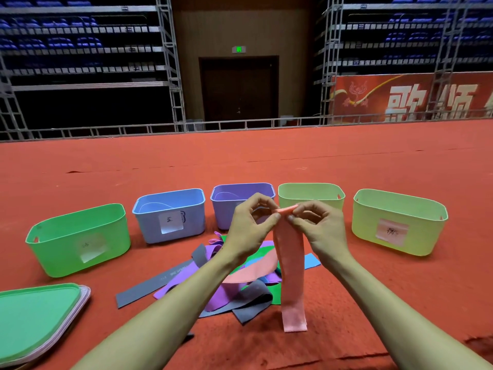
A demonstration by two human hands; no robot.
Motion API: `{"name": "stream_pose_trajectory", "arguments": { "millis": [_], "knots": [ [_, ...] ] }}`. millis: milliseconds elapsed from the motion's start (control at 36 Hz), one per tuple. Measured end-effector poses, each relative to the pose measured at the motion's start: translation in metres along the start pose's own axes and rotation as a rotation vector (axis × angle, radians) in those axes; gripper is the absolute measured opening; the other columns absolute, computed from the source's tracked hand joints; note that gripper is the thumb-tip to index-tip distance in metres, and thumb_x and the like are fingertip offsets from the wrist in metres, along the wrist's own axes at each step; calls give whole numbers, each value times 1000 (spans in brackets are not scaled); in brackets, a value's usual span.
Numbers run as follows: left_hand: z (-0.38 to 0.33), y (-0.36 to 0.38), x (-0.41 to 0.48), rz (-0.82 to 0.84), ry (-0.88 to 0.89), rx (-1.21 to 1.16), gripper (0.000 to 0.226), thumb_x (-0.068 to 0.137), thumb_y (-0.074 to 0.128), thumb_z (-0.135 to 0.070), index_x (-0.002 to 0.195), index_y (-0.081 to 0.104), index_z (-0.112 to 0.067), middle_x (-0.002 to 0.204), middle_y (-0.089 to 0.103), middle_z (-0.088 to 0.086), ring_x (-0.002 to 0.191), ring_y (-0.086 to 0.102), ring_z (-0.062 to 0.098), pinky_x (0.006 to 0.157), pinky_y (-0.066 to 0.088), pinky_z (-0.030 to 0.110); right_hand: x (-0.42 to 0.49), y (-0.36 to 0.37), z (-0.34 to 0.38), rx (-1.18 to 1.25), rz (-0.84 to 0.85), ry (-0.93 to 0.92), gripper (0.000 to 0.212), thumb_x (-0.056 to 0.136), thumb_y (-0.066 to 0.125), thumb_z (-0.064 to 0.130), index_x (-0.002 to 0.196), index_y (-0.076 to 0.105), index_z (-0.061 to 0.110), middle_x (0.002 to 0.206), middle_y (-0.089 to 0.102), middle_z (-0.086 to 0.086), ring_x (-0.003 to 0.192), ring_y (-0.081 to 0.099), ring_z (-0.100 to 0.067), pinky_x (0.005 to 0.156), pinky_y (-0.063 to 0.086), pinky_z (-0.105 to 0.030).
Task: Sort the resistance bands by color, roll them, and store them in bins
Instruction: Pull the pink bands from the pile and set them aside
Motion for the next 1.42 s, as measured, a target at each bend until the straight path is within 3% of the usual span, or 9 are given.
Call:
{"name": "stream_pose_trajectory", "arguments": {
  "millis": [139,278,444,639,722,861,972,1167,1417],
  "knots": [
    [0,0,4,25,-27,32,14,84,67,1,88,61,-11,91,68,14,88,67,21,86,56,46,1,-2,-1,11,-27,-9,31,71,75,-13,69,66,18,75,71,4,75,67,-19,74,55,-29],
    [-1,-1,8,32,-38,56,8,85,67,0,88,62,-5,91,69,17,89,68,27,84,56,51,0,-1,1,14,-29,-32,32,70,74,-15,70,67,16,73,71,8,72,67,-11,72,54,-21],
    [-5,1,10,94,39,181,21,81,70,-4,88,59,-21,93,70,10,91,69,20,80,60,40,-1,-1,3,34,-42,-51,33,71,71,-17,69,67,15,73,71,12,71,66,-6,71,53,-17],
    [-7,0,12,87,117,295,13,81,72,-4,90,63,-8,89,71,8,86,70,19,82,58,30,-2,1,4,52,-45,-67,34,72,70,-18,69,67,15,73,72,13,71,67,-3,72,52,-15],
    [-7,-1,13,84,24,210,5,87,67,-5,87,64,-9,84,70,10,77,67,17,75,57,24,-1,-1,1,48,-50,-74,34,71,70,-19,70,68,16,73,72,12,71,67,-5,73,52,-17],
    [5,1,14,117,-269,-62,17,94,55,-2,83,64,-10,88,63,17,85,61,26,90,53,54,0,0,0,58,-32,-96,42,71,71,-18,68,72,24,80,73,11,77,68,-7,76,52,-17],
    [6,1,13,126,-331,-116,15,94,55,0,81,63,-4,88,62,16,88,62,26,86,57,44,0,-1,-2,60,-41,-117,46,70,74,-15,71,75,31,90,71,13,85,68,-10,78,51,-16],
    [11,0,10,80,-378,-148,16,94,54,1,81,62,-4,81,63,11,79,62,23,85,57,42,-1,-2,-7,59,-73,-103,31,68,74,-16,75,69,14,88,66,-2,80,66,-11,77,51,-16],
    [11,0,10,31,-391,-208,19,95,53,0,78,60,-5,73,60,6,61,62,11,67,58,28,-2,2,-8,76,-53,-48,30,73,70,-16,74,69,14,73,72,13,72,66,-1,73,50,-14]
  ]
}}
Point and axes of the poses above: each hand's wrist, its own x-axis towards the middle knuckle, its own y-axis out of the palm, z = x × y, the point moved 7 cm from there along x, towards the middle knuckle
